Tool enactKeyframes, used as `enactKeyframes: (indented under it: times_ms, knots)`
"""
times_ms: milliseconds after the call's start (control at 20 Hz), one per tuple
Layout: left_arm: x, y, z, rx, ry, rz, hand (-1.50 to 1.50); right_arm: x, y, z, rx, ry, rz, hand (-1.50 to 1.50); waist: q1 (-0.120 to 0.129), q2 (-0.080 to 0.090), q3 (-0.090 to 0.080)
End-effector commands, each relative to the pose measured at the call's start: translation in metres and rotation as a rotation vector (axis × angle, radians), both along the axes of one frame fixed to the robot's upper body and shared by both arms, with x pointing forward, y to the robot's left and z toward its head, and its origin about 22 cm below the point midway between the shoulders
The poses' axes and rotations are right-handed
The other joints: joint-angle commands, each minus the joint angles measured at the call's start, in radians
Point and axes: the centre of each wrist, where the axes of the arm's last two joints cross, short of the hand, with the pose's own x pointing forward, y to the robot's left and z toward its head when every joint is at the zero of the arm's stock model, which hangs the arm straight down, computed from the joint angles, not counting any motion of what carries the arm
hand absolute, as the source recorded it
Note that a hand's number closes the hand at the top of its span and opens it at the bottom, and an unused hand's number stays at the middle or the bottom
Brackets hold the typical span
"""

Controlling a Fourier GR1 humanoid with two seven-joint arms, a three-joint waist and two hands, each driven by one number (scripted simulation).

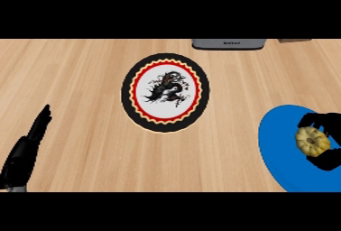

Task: Pick the squash from the plate and place it in the plate

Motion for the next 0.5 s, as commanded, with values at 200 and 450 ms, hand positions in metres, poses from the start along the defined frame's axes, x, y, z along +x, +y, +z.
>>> enactKeyframes:
  times_ms: [200,450]
  knots:
    - [0.006,-0.01,-0.004,-0.003,-0.024,-0.049,0.0,0.068,0.018,0.017,0.018,-0.061,0.07,1.5,0.038,0.011,0.003]
    - [0.023,-0.026,0.012,-0.008,-0.059,-0.12,0.0,0.11,0.015,0.041,0.067,-0.118,0.146,1.5,0.126,0.04,0.008]
